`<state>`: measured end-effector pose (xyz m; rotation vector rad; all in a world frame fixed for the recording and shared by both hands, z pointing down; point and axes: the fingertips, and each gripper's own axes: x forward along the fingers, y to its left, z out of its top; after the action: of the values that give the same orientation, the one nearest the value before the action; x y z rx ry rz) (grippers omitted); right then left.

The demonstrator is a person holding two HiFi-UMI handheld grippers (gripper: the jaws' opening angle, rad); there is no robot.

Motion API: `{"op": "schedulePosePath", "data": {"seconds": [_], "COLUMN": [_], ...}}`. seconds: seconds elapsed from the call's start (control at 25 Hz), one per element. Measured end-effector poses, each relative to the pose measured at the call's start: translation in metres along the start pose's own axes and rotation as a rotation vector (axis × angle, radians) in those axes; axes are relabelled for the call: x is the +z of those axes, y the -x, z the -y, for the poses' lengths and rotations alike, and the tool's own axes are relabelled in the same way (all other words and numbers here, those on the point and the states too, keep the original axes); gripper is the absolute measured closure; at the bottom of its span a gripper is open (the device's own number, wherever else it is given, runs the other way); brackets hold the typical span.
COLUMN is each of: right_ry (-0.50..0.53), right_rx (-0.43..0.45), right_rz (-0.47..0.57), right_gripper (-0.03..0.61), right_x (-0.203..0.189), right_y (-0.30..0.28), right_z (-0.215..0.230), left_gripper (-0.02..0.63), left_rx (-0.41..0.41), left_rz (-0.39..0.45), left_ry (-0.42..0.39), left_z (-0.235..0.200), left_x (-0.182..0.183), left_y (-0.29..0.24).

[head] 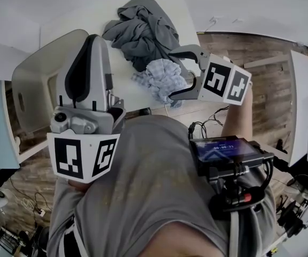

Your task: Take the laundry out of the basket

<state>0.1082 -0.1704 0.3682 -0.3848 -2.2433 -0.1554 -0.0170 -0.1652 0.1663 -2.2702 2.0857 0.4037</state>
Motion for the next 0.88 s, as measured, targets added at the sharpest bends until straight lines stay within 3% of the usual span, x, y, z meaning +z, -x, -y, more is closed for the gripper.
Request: {"op": "schedulePosePath", "data": {"seconds": [0.16,0.32,0.44,0.48,0.52,0.56,0.6,0.68,0.88], "right_ry": [0.018,-0.042,-0.113,-0.142,-0.171,-0.198,-0.220,-0.246,-0.229], "right_rx": [-0.029,-0.109,-0.226,-0.277,-0.327,-0.371,-0.408,-0.475,-0.636], "right_rz": [0.072,0.261,0.400,0.448,0.499,0.553,0.605,0.677,0.717], "right_gripper": [0.121,0.121,0.132,0.167,0.269,0.411,0.488,0.537,0.564], "right_x": [0.017,0.040,0.056,0.062,0.068,0.074,0.080,0.089,0.105], "right_y": [0.007,0.013,0.021,0.027,0.034,0.042,0.049,0.057,0.056], "right_z": [0.014,0.039,0.061,0.068,0.073,0.078,0.080,0.085,0.093], "left_gripper": [0.604,0.604,0.604,0.604,0.604,0.604,0.604,0.604,0.604], "left_rx": [0.001,0.011,0.026,0.032,0.038,0.044,0.051,0.063,0.098], "left_rz": [0.028,0.031,0.029,0.027,0.024,0.021,0.016,0.001,-0.026], "left_ry": [0.000,-0.005,-0.009,-0.010,-0.011,-0.012,-0.014,-0.017,-0.036], "left_z": [-0.003,-0.009,-0.013,-0.013,-0.012,-0.012,-0.013,-0.015,-0.025], "left_x": [0.001,-0.001,-0.004,-0.003,-0.002,-0.001,-0.001,-0.003,-0.008], "left_y": [0.000,0.001,0.003,0.004,0.006,0.007,0.009,0.011,0.018]}}
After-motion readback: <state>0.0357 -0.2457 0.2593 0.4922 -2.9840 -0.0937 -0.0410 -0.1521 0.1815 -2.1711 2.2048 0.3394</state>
